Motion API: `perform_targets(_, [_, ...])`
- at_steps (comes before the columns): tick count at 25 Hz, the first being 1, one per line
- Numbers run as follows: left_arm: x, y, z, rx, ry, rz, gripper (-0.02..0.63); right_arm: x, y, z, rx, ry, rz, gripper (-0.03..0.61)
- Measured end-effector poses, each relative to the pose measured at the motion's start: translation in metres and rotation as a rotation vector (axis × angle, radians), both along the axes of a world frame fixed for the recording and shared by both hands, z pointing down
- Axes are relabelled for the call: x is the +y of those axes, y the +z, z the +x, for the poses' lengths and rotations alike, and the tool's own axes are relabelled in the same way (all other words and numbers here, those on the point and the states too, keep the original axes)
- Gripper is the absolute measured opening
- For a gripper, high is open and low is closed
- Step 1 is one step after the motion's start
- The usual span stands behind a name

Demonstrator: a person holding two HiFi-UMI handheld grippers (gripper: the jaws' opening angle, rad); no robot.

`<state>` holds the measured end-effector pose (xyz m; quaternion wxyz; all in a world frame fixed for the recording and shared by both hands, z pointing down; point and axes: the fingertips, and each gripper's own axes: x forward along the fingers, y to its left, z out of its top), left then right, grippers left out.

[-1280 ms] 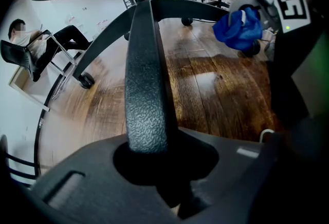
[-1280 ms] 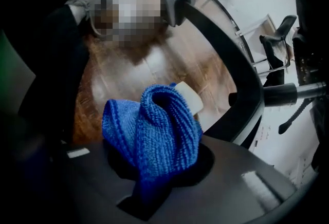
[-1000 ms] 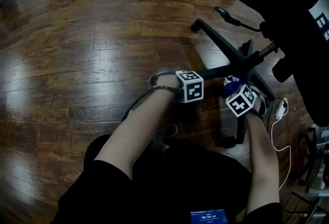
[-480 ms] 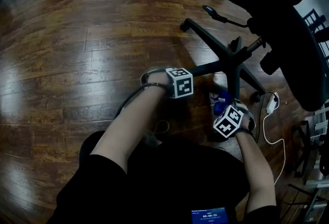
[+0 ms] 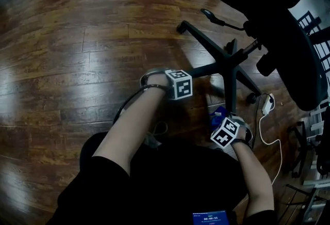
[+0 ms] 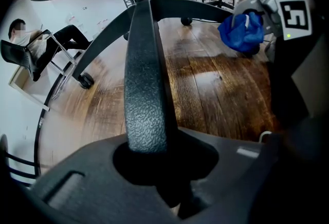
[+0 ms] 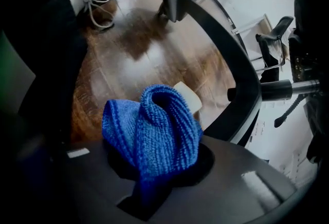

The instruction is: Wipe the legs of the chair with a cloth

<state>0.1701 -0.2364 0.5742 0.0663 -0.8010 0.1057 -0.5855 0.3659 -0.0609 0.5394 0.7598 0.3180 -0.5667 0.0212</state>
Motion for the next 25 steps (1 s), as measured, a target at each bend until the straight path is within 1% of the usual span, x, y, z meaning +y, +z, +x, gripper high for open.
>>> perform_targets(2, [0.001, -0.001, 0.001, -0.002, 0.002, -0.003, 0.072, -0.033, -0.008, 0.004, 0.003, 0.017, 0.032, 0.083])
perform_targets(5, [0.0, -0.001, 0.002, 0.0, 0.004, -0.01, 0.072, -0.097, -0.024, 0.008, 0.015, 0.029, 0.099, 0.083])
perform_targets(8, [0.002, -0.002, 0.006, 0.009, 0.005, -0.012, 0.072, -0.157, -0.045, 0.013, 0.009, 0.027, 0.215, 0.083])
perform_targets(10, [0.003, -0.003, 0.009, 0.019, 0.006, -0.007, 0.072, -0.182, -0.057, 0.014, 0.0, 0.032, 0.295, 0.084])
perform_targets(12, [0.002, -0.003, 0.008, 0.027, 0.006, -0.003, 0.072, -0.188, -0.061, 0.012, 0.007, 0.022, 0.33, 0.084])
perform_targets(14, [0.002, -0.002, 0.006, 0.031, 0.006, -0.003, 0.072, -0.179, -0.057, 0.009, 0.011, 0.001, 0.32, 0.084])
perform_targets(17, [0.002, -0.001, 0.005, 0.038, 0.004, -0.002, 0.072, -0.14, -0.044, 0.006, 0.004, 0.005, 0.245, 0.084])
perform_targets(21, [0.0, -0.001, 0.003, 0.032, -0.001, 0.008, 0.072, -0.055, -0.015, 0.001, 0.046, -0.071, 0.09, 0.084])
perform_targets(25, [0.0, 0.0, 0.003, 0.03, -0.003, 0.006, 0.072, 0.024, 0.005, -0.002, 0.003, -0.048, -0.033, 0.084])
